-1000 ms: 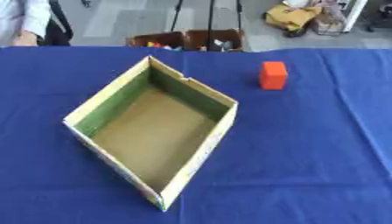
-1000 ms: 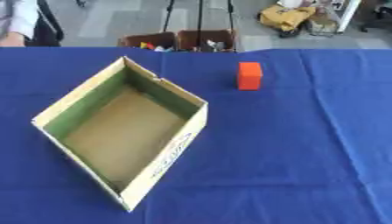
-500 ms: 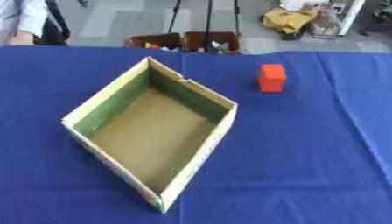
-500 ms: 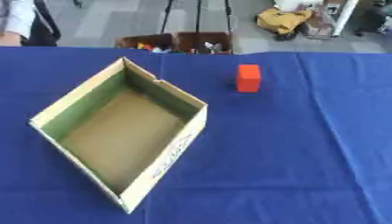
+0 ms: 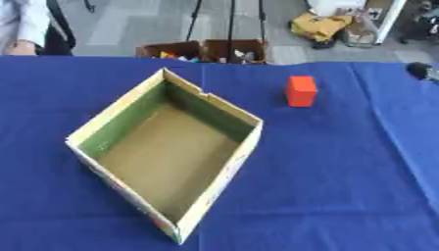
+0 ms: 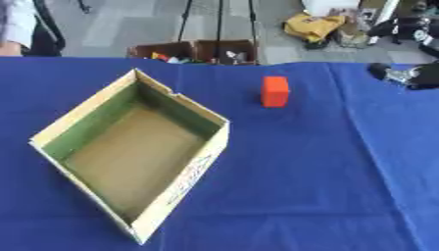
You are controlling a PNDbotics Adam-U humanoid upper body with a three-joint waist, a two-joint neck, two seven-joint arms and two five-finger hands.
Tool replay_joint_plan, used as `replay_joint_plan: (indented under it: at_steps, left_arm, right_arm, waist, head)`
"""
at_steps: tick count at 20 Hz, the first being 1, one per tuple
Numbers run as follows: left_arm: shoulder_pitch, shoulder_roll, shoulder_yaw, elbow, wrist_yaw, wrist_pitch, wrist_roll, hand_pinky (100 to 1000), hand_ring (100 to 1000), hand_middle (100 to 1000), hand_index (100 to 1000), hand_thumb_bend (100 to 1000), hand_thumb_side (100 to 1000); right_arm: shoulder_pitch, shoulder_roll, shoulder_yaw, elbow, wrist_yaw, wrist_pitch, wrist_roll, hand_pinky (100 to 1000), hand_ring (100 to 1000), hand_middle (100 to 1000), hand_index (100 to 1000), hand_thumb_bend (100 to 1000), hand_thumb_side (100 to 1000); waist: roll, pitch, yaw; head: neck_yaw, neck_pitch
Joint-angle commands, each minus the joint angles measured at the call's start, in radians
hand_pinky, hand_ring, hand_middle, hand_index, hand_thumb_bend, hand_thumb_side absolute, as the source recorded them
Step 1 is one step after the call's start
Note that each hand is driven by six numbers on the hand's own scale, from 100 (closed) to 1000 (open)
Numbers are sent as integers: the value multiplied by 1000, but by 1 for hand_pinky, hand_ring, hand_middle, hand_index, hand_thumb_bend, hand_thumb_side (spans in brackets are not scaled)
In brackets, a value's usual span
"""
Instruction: Pick up objects on the table and place them in the box.
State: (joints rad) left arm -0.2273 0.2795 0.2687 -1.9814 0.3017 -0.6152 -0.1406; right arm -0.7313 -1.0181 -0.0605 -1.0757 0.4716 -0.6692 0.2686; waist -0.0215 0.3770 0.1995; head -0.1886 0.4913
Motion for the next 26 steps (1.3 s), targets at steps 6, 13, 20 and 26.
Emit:
replay_joint_plan:
  at_steps: [6,13,20,26]
  left_arm:
    - [-13,5,-4,-19,6,4,-9,554,719,834,917,100,903]
    - [-22,-3,-11,-19,7,9,-23,553,718,836,917,100,903]
    - [-31,-13,-17,-19,7,9,-37,552,718,837,917,100,903]
    - [-42,-20,-22,-19,6,4,-49,552,718,838,918,100,901]
  right_arm:
    - [-63,26,16,52,73,-19,39,861,888,874,946,392,816]
    - [-125,78,29,79,91,-2,43,867,885,854,942,488,824]
    - [-178,114,34,94,116,44,14,871,880,847,944,495,817]
    - [-225,140,26,134,128,62,28,880,880,841,944,509,797]
  waist:
    - [-18,-10,7]
    - [-24,3,27]
    - [-31,21,57]
    - [-39,42,87]
  head:
    - [-18,-16]
    - [-47,-30]
    - [-79,-48]
    - [-114,-71]
